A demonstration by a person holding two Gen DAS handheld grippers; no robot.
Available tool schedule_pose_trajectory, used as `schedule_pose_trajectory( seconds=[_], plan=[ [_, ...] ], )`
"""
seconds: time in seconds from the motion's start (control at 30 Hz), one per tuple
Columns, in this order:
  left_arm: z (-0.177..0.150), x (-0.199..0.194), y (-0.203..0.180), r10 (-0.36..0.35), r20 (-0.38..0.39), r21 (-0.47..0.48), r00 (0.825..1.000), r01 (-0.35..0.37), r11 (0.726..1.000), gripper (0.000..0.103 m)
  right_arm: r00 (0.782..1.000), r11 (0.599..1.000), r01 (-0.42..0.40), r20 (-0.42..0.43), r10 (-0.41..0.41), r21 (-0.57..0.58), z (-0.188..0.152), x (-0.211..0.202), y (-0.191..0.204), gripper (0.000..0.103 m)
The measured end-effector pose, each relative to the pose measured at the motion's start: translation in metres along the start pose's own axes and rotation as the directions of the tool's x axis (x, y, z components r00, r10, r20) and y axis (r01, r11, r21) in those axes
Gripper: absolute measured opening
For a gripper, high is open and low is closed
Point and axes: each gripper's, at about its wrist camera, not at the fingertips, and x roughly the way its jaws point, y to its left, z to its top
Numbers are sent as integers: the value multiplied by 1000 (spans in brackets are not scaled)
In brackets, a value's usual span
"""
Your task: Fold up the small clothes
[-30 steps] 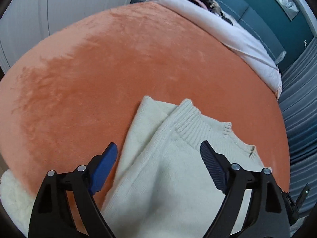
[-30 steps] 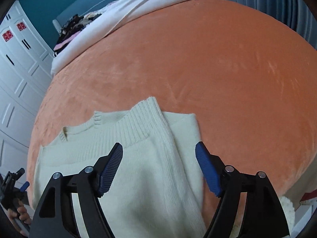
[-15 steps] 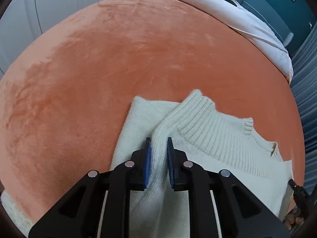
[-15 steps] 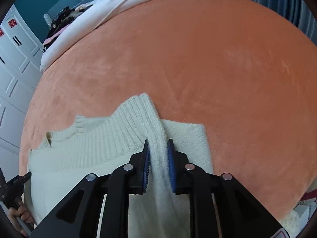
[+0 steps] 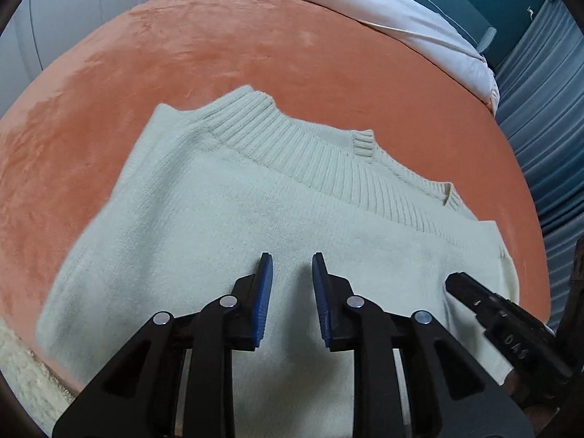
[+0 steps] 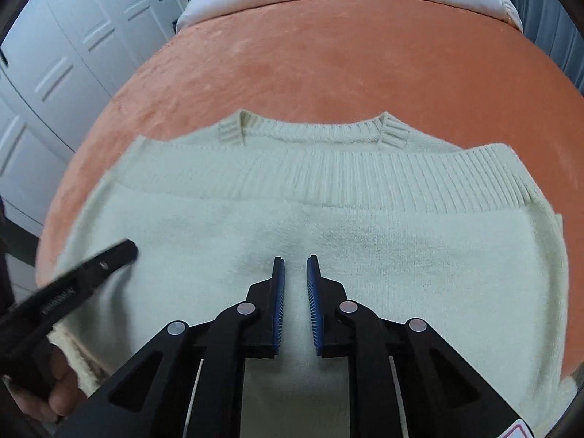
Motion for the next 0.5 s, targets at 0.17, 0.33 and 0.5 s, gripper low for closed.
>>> schedule_pose_trajectory(
  seconds=[0.17, 0.33, 0.5],
  plan=[
    [2, -29, 31, 21, 56, -74, 998, -17, 997, 34, 1000, 999, -12, 18, 13, -46, 6, 0, 24, 13],
    [-5, -46, 82, 69, 47, -180, 997, -59, 982, 37, 998, 998, 28, -58, -32, -63, -8, 31, 25, 14],
    [-24, -55, 122, 36, 69, -292, 997, -14, 956, 69, 999, 999, -6, -48, 4, -41, -1, 16, 35, 13]
  ],
)
